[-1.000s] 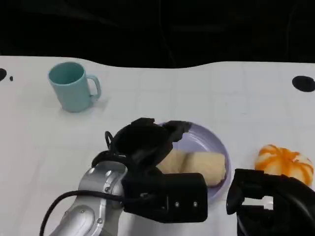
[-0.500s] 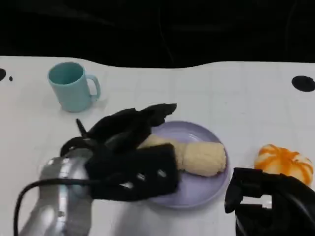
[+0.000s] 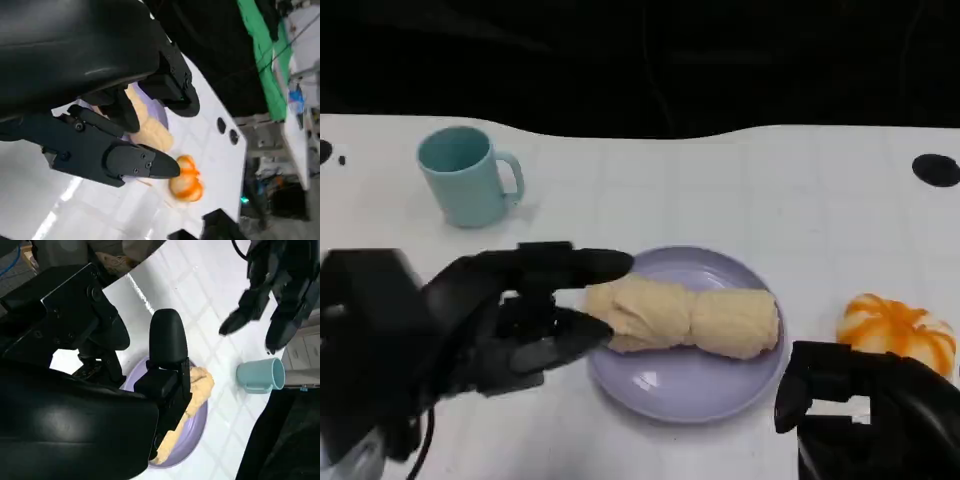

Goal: Grasp the towel on the left side of the plate with the left hand and place it into the plate.

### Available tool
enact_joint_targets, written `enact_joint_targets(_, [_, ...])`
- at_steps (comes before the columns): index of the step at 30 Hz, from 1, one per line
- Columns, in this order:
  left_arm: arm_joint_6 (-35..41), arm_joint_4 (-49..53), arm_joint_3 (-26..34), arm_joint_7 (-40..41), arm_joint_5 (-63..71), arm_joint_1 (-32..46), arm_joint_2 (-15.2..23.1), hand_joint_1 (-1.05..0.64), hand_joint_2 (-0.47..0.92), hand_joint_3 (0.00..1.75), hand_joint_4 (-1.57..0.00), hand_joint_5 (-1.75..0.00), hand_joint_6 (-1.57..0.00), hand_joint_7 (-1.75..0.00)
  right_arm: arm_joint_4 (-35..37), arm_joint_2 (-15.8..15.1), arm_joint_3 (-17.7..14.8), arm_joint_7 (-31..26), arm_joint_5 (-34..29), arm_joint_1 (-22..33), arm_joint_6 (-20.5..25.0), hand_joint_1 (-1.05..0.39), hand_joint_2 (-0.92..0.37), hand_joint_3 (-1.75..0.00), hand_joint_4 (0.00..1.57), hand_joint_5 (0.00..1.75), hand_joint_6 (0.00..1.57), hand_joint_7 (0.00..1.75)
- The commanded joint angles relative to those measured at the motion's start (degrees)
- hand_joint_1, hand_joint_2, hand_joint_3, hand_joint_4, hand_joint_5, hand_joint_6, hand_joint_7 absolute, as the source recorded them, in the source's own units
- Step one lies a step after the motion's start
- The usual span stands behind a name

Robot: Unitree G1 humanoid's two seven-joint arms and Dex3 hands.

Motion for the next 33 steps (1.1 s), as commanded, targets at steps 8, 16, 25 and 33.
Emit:
enact_joint_targets(8, [8.6, -8.2, 13.2, 10.6, -25.7, 13.5, -8.4, -0.23, 0.6, 0.91, -0.91, -1.4, -0.94, -1.04, -0.1, 0.1, -0.4, 0.0, 0.7, -0.1, 0.3, 0.05, -0.44, -1.45, 0.82, 1.75, 0.7, 1.57])
enact_joint_targets(16, [5.6, -9.2, 11.3, 14.4, -30.3, 19.4, -6.6, -0.2, 0.66, 0.98, -0.91, -1.49, -0.84, -1.35, 0.7, -0.7, -0.9, 0.8, 0.7, -0.2, -0.4, 0.04, -0.44, -1.44, 0.82, 1.75, 0.7, 1.56])
enact_joint_targets(25, [1.2, -3.3, 8.4, 17.9, -30.6, 20.2, -7.2, -0.18, 0.51, 1.21, -0.89, -1.59, -0.83, -1.45, 2.2, -1.5, -1.7, 2.2, 0.0, 0.7, -3.0, 0.05, -0.43, -1.44, 0.81, 1.75, 0.7, 1.56])
enact_joint_targets(33, [-4.6, -0.9, 3.9, 19.3, -28.1, 20.6, -6.8, -0.19, 0.48, 1.22, -0.87, -1.6, -0.83, -1.43, 4.6, -1.9, -3.4, 4.0, -0.2, 1.7, -6.4, 0.06, -0.46, -1.45, 0.82, 1.75, 0.7, 1.57])
